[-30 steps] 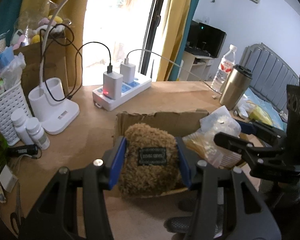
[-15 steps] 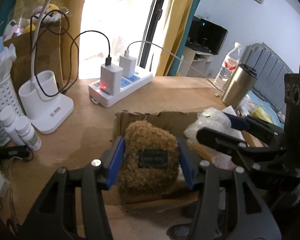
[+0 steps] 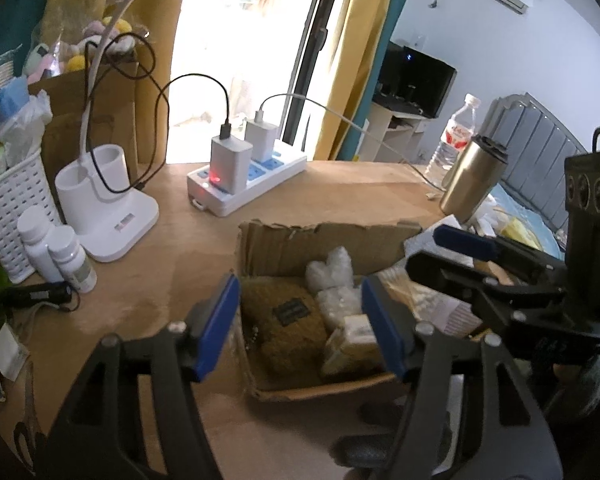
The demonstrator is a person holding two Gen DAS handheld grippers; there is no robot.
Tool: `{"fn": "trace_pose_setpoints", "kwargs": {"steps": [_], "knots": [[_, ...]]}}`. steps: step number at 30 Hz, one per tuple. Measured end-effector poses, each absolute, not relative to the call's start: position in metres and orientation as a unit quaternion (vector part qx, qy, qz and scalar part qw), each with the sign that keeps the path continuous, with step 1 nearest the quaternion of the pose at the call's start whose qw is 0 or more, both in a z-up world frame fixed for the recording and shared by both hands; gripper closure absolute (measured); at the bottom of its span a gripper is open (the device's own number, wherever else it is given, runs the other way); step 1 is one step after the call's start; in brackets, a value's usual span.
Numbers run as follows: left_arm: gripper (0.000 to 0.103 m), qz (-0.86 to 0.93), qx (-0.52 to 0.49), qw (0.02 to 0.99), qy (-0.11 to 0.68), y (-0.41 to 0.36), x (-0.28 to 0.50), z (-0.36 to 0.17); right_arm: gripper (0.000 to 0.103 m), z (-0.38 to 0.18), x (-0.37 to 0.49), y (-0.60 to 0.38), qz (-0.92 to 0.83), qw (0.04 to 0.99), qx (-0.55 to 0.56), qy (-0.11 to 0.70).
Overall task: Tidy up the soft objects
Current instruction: 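Open the left tool dropping the plush toy while the right tool releases the bubble wrap into the box, then grasp the grey dotted gloves with the left tool while the right tool grasps the white cloth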
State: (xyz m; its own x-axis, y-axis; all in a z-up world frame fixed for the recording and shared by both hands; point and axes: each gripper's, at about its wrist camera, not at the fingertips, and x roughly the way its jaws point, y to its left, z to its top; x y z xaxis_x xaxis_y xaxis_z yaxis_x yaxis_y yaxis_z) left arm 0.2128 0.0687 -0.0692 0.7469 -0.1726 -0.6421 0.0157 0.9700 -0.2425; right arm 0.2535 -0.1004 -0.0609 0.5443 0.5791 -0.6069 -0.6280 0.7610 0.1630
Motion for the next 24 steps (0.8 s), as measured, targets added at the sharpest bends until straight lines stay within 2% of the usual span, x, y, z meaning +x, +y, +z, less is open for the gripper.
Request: {"fn": "trace_pose_setpoints", "kwargs": {"steps": [24], "knots": [[0.038,-0.055,-0.104,0.938,0.326,0.047,0.152,-0.047,0.031,-0.043,0.195,-0.139,0.321,0.895,-0.034,0.308]]}}
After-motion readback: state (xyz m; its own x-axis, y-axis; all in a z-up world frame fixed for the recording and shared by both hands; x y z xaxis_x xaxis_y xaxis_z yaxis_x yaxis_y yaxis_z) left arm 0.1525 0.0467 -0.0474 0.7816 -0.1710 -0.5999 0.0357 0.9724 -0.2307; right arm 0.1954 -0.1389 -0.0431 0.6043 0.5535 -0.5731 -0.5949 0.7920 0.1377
